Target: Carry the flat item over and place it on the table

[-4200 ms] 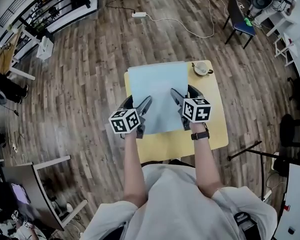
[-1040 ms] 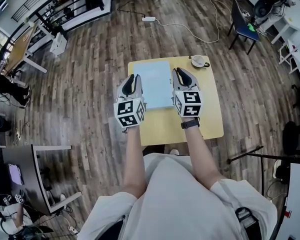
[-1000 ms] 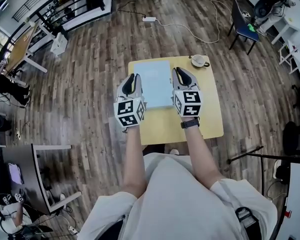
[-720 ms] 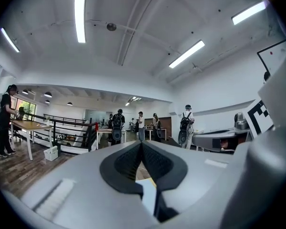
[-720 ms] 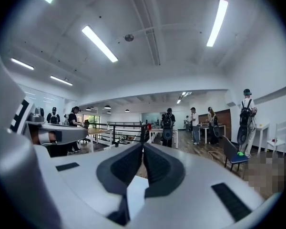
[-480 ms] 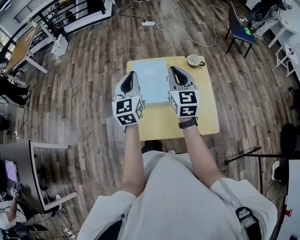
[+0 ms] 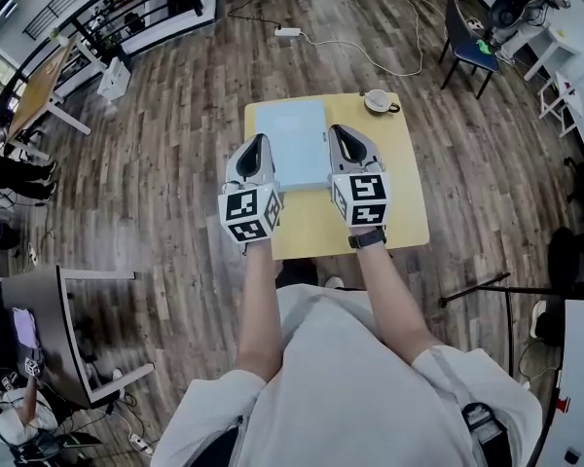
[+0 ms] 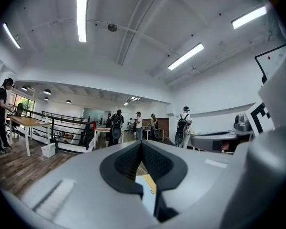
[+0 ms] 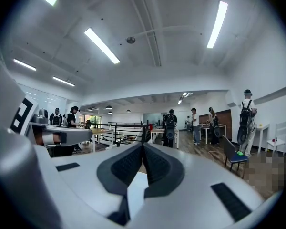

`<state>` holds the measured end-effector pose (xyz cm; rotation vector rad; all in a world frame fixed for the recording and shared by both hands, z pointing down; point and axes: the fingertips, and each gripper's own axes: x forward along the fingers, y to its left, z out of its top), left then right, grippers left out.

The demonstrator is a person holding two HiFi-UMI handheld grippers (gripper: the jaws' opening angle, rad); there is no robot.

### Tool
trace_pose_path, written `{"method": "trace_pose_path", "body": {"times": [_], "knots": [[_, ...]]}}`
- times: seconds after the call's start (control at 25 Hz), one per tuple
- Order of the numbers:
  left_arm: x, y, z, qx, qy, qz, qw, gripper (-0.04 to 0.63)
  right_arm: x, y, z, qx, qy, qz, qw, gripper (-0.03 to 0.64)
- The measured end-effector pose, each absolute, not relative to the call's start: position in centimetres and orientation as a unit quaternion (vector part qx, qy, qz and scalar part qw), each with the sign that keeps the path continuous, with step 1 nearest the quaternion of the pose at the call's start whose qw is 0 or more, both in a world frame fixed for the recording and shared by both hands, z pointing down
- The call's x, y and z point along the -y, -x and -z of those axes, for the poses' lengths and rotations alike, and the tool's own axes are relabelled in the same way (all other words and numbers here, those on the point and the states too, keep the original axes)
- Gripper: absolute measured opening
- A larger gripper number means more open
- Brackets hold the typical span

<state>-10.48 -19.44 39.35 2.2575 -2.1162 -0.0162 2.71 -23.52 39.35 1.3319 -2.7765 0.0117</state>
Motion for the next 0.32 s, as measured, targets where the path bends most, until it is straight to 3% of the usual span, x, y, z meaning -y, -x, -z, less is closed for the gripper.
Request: {"method": "trace_pose_path", "body": {"times": [0.32], "knots": [[21.7, 10.6, -43.0, 0.673, -0.738, -0.013, 0.053, 0.009, 26.2, -2.9, -42.4, 0.895, -0.443, -0.028, 0.049, 0.014]]}}
